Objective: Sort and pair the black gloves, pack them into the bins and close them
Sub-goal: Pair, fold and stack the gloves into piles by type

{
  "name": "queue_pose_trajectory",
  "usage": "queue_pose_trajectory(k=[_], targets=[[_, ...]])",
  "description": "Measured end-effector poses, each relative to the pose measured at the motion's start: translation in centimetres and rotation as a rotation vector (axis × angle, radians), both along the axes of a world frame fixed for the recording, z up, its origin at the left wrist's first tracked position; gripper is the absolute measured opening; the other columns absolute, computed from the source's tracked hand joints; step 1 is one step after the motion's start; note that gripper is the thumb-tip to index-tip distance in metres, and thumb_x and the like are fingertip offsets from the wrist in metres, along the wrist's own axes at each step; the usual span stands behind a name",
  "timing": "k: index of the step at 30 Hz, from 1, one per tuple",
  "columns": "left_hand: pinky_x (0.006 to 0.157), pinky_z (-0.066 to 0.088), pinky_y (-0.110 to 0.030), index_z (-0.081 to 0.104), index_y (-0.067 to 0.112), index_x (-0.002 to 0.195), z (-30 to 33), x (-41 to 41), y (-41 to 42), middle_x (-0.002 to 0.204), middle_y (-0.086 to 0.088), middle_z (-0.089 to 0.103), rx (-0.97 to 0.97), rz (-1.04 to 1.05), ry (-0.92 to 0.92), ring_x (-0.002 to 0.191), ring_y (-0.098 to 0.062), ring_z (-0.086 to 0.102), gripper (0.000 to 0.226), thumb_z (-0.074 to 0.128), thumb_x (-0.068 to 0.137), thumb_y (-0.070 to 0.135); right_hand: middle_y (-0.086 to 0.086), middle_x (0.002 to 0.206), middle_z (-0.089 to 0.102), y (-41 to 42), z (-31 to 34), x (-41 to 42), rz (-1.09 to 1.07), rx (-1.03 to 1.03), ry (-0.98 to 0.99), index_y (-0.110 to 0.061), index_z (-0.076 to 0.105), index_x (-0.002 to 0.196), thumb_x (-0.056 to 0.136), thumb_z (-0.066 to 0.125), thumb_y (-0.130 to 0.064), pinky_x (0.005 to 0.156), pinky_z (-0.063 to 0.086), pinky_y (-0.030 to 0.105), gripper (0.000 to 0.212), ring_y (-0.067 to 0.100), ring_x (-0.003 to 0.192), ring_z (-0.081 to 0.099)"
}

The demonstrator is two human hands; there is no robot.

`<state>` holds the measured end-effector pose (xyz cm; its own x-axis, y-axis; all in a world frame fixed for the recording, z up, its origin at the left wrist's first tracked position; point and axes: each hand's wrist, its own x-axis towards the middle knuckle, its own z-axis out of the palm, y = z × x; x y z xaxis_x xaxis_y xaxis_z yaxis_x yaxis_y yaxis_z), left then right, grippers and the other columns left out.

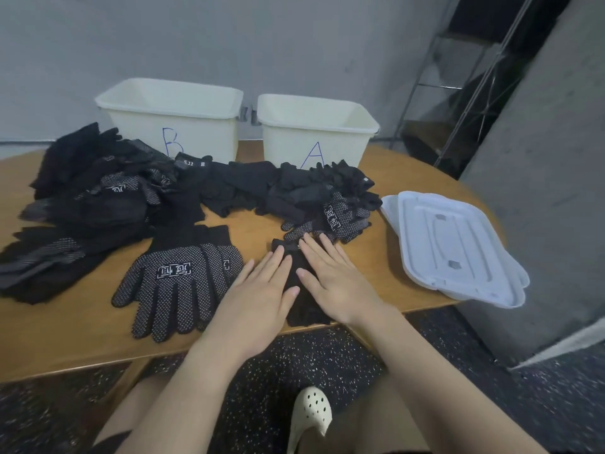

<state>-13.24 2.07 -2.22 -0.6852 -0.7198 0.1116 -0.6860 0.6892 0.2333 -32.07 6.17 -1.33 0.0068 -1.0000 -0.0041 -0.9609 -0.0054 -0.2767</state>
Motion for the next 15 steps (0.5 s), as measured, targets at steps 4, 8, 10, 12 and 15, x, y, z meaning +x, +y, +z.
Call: queue_pose_trajectory(k=[4,8,10,12,15], targets=[[0.128,-0.004,-0.032,0.01,0.017,0.166,0.0,-1.7,0.8,0.174,-0.002,0.002,-0.013,-0.039,0.021,0.159,-0.013,0.006,0.065,0.018,0.11,0.05,-0.013,0.171,-0.006,1.5,0.2,-1.6,-0.028,0.001,0.01,-0.023,0.004,0.165,0.111,0.019,-0.048,0.124,-0.014,0.025,0.062,0.004,0.154,-0.019],[0.126,-0.005,-0.03,0.01,0.019,0.166,0.1,-2.6,0.9,0.174,0.0,0.001,-0.011,-0.063,0.018,0.159,-0.013,0.005,0.064,0.017,0.111,0.05,-0.01,0.172,-0.008,1.8,1.0,-2.5,-0.048,0.042,0.014,-0.024,0.002,0.166,0.111,0.017,-0.049,0.127,-0.009,0.03,0.062,0.006,0.156,-0.016],[0.127,-0.005,-0.031,0.017,0.021,0.166,0.5,-2.4,1.0,0.174,0.0,0.007,-0.033,-0.074,0.015,0.159,-0.013,0.007,0.061,0.018,0.111,0.049,-0.009,0.172,-0.01,1.8,1.3,-2.4,-0.039,0.082,0.027,-0.023,0.0,0.166,0.11,0.016,-0.051,0.128,-0.007,0.033,0.064,0.008,0.156,-0.016],[0.129,-0.002,-0.033,0.027,0.024,0.163,1.3,-1.8,0.8,0.172,0.001,0.018,-0.066,-0.071,0.045,0.159,-0.013,0.011,0.059,0.019,0.111,0.048,-0.008,0.172,-0.006,1.5,1.8,-2.1,-0.049,0.061,-0.005,-0.022,0.004,0.166,0.11,0.019,-0.053,0.128,-0.003,0.033,0.066,0.008,0.157,-0.011],[0.13,0.006,-0.035,0.034,0.028,0.16,2.3,0.5,-0.1,0.169,0.004,0.029,-0.085,0.021,0.105,0.157,-0.012,0.019,0.06,0.014,0.108,0.049,-0.001,0.169,0.026,0.2,2.7,-1.7,-0.131,-0.118,-0.136,-0.018,0.026,0.162,0.11,0.035,-0.044,0.127,0.02,0.039,0.059,0.016,0.156,0.02]])
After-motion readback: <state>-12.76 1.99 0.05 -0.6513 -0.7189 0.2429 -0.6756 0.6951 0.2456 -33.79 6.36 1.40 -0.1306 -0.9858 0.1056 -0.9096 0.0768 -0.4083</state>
